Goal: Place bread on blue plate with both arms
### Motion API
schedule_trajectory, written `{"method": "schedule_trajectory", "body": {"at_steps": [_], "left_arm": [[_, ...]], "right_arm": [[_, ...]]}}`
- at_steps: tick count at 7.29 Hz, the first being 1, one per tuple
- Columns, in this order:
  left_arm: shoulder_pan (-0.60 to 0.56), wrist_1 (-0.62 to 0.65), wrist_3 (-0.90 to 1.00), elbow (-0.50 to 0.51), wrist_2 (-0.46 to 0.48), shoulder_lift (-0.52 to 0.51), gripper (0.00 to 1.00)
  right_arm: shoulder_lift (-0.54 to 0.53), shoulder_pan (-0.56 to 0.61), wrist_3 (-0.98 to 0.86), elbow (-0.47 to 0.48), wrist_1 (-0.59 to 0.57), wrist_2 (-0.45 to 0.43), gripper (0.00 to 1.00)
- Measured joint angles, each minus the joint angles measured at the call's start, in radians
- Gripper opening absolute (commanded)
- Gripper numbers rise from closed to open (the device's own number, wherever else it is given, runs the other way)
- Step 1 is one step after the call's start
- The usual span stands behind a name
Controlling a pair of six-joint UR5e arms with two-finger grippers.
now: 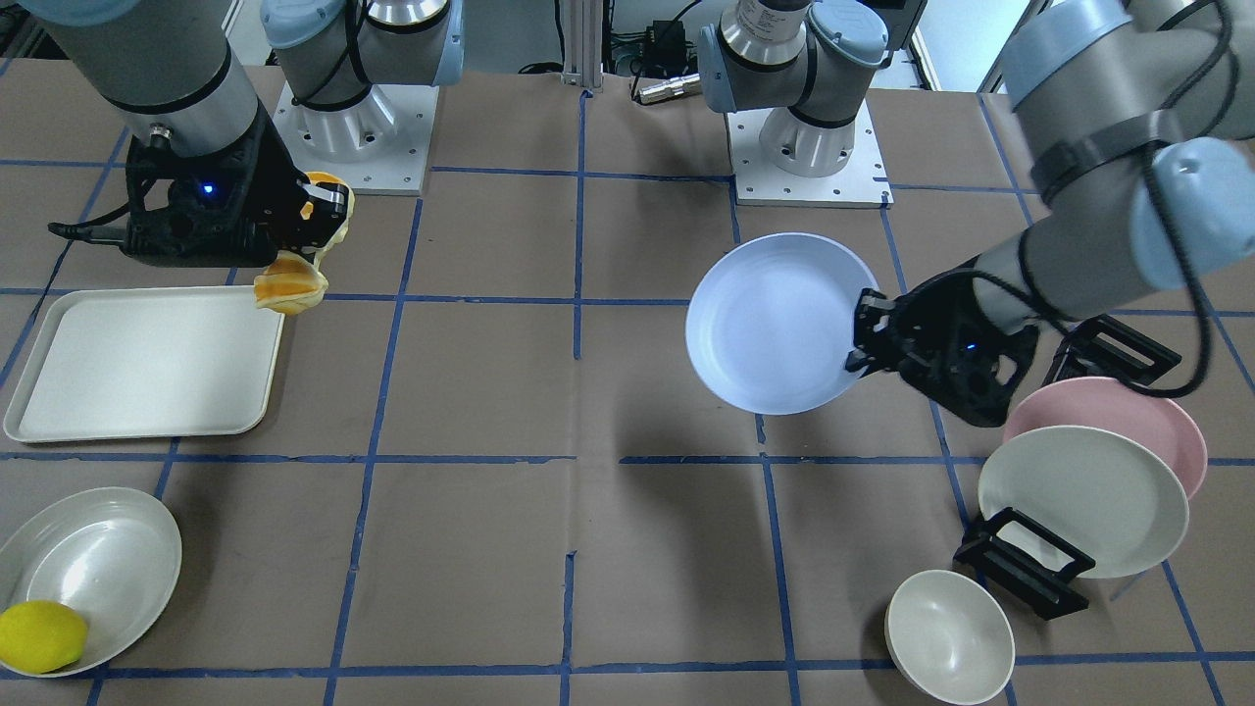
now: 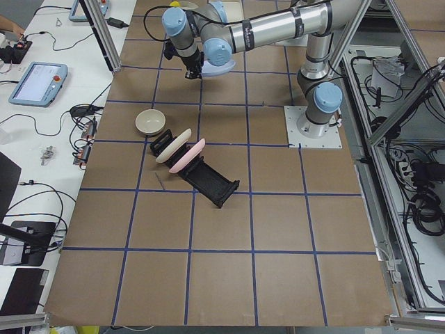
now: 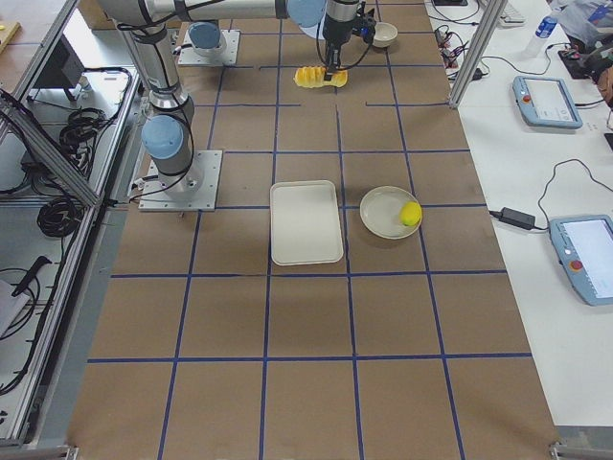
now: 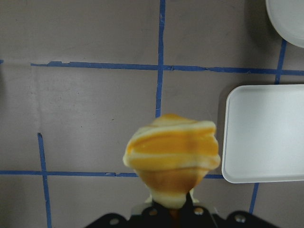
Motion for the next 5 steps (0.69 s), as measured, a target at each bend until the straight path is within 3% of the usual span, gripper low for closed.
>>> {"method": "schedule_trajectory", "body": {"at_steps": [4, 5], "left_arm": [[-0.205, 0.260, -0.205, -0.010, -0.099, -0.194, 0.09], [-0.228, 0.322, -0.228, -0.010, -0.116, -0.231, 0.16]], "right_arm": [[0.058, 0.043, 0.010, 0.031, -0.103, 0.002, 0.06], [0.088, 0.069, 0.038, 0.032, -0.150, 0.001, 0.06]]}}
